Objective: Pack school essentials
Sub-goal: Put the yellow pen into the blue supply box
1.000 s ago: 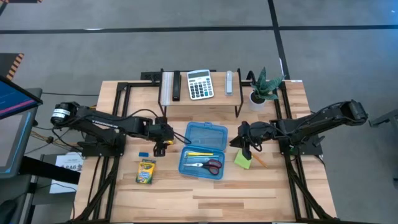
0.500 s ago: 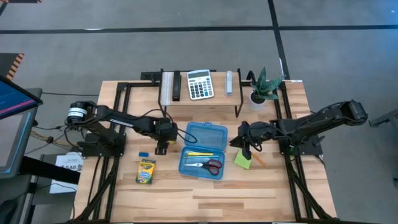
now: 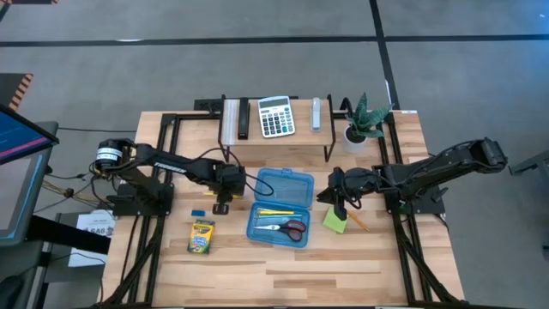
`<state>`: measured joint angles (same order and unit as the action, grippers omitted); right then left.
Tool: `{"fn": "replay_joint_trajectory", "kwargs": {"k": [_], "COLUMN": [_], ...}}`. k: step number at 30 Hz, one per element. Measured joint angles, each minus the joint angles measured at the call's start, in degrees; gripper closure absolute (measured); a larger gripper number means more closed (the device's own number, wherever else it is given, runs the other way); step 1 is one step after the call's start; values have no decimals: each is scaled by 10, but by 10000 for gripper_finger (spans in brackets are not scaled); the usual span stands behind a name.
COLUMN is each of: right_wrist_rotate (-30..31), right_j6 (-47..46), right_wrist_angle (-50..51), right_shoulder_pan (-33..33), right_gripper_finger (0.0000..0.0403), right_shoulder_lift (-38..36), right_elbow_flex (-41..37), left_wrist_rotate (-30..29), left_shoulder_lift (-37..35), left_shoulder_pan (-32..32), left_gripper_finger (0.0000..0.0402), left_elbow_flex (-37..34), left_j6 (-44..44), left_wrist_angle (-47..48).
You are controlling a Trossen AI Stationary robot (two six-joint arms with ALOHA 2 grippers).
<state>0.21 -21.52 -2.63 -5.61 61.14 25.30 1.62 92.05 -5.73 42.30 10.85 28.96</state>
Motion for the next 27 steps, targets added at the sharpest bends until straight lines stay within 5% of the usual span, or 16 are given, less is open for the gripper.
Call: {"fn": "replay_joint_trajectory", "kwargs": {"k": [3,27], "right_wrist_rotate": [0,0], "right_j6": [2,6], "right_wrist_angle": [0,0], "right_shoulder_pan": [0,0], "right_gripper_finger": [315,315], "right_shoulder_lift": [0,0], "right_elbow_flex": [0,0], "left_wrist_rotate": [4,-4], "left_shoulder_lift": [-1,-41], "left_shoulder_pan": [-1,20], "left_gripper_finger": [387,396], "left_elbow_flex": [0,21], "left_j6": [-3,-61], "left_wrist_angle": [2,49]}}
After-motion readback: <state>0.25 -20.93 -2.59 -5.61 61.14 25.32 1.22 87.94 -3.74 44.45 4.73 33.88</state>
